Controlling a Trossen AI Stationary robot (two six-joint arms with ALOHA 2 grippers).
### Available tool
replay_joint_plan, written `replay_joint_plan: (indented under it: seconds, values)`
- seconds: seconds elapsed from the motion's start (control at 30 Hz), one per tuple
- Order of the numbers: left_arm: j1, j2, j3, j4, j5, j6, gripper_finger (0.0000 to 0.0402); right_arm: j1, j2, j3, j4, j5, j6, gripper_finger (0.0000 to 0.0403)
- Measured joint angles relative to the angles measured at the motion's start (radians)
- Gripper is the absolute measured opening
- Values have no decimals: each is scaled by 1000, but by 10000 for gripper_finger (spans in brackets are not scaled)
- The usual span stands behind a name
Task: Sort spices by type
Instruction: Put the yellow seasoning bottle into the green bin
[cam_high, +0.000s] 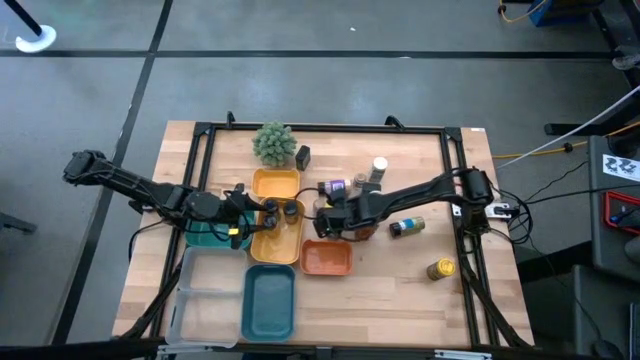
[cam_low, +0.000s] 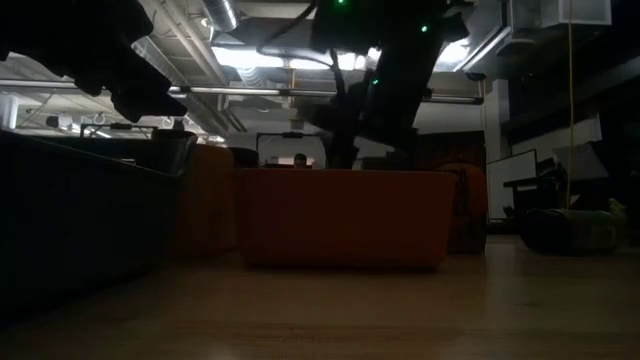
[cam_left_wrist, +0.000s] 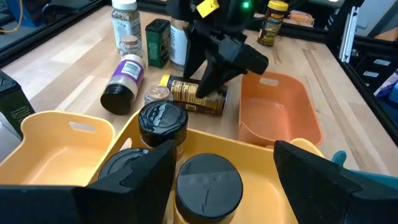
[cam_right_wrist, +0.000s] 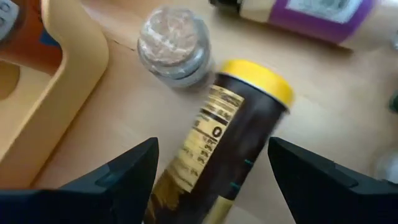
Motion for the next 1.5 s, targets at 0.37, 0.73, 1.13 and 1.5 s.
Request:
replay_joint_plan:
  seconds: [0.37, 0.73, 1.13, 1.5]
  values:
    - [0, 3, 0, -23, 0, -5, 260, -2, 51, 0, 16, -33, 3, 303]
    - [0, 1, 0, -24, 0, -6, 260, -6, 65, 0, 24, -57, -6, 248]
    - [0, 1, 0, -22, 0, -1, 260, -6, 63, 15, 7, -73, -60, 185]
    - [0, -10, 0, 15, 0, 39, 260, -6, 61, 166, -93, -96, -183, 183]
